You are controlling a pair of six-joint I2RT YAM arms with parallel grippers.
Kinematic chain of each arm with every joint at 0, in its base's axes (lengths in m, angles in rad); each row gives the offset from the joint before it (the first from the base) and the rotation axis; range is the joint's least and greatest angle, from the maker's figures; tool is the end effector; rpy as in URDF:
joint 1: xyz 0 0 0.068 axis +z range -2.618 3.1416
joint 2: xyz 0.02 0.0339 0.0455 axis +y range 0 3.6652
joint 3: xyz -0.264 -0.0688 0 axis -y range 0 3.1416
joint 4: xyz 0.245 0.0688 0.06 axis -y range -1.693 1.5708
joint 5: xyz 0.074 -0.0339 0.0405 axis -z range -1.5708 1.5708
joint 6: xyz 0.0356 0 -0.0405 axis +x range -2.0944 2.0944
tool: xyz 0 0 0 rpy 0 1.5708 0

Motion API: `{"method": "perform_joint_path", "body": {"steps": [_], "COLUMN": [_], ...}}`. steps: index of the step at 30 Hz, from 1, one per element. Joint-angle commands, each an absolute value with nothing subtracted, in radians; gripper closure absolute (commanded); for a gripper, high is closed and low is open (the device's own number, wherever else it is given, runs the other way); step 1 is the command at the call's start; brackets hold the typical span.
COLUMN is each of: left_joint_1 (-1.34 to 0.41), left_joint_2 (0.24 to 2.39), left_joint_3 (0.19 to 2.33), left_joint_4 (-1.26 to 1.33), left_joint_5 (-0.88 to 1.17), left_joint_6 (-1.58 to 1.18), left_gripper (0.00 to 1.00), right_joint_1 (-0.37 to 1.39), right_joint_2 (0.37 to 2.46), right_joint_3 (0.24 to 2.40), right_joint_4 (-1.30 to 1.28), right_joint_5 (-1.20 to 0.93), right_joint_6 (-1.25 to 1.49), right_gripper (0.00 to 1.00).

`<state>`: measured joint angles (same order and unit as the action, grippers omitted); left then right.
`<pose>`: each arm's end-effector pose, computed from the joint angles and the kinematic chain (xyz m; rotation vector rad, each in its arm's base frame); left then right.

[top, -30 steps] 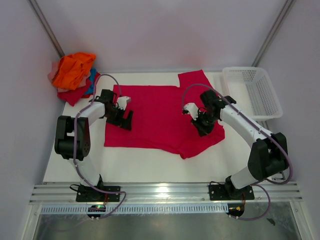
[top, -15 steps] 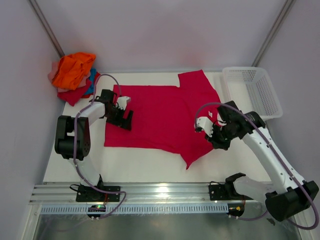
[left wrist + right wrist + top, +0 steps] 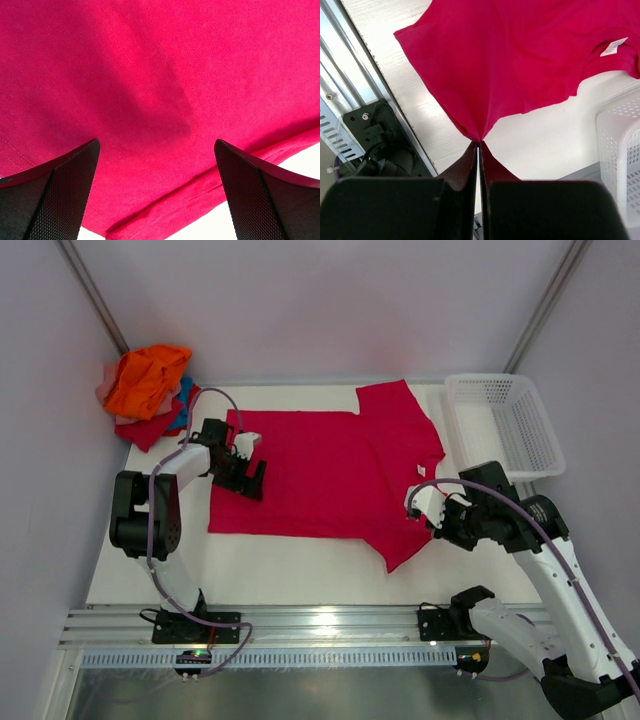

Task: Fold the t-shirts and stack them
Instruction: Flatten out the tshirt

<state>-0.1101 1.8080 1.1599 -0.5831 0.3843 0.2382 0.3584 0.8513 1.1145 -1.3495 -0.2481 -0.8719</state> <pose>0.3456 -0.0516 0.1691 0.5643 2.6803 -0.5014 0.1070 0.0494 0.3377 -1.5709 2.0839 0.1509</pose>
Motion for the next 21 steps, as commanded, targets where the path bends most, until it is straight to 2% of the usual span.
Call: {"method": "perform_joint_path", "body": {"steps": [1, 2, 3, 4, 5, 10, 15, 21], "left_joint_1": [-0.109, -0.107, -0.109, -0.107, -0.107, -0.107, -0.109, -0.107], "left_joint_2": [1.828, 1.830, 1.830, 1.830, 1.829, 1.824, 1.825, 1.815], "left_joint_3": [1.170, 1.173, 1.175, 1.175, 1.175, 1.177, 1.175, 1.167], "left_joint_4": [-0.555, -0.557, -0.558, -0.558, -0.560, -0.560, -0.561, -0.554], "left_joint_5": [0.365, 0.364, 0.365, 0.365, 0.365, 0.364, 0.365, 0.344], "left_joint_6": [0.233, 0.232, 0.233, 0.233, 0.233, 0.235, 0.236, 0.244], "left_gripper": [0.01, 0.01, 0.01, 0.01, 0.01, 0.01, 0.01, 0.01], "right_joint_1": [0.364, 0.364, 0.364, 0.365, 0.364, 0.364, 0.364, 0.364], "right_joint_2": [0.845, 0.845, 0.845, 0.845, 0.844, 0.857, 0.905, 1.141], "right_joint_3": [1.146, 1.150, 1.154, 1.155, 1.154, 1.157, 1.131, 1.106], "right_joint_4": [-1.542, -1.542, -1.542, -1.542, -1.542, -1.488, -1.224, -0.910], "right_joint_5": [-0.204, -0.199, -0.199, -0.201, -0.202, -0.173, -0.140, -0.172], "right_joint_6": [-0.894, -0.894, -0.894, -0.903, -0.910, -0.925, -0.870, -0.731], "right_gripper": [0.94, 0.81, 0.32, 0.12, 0.05, 0.01, 0.01, 0.01]}}
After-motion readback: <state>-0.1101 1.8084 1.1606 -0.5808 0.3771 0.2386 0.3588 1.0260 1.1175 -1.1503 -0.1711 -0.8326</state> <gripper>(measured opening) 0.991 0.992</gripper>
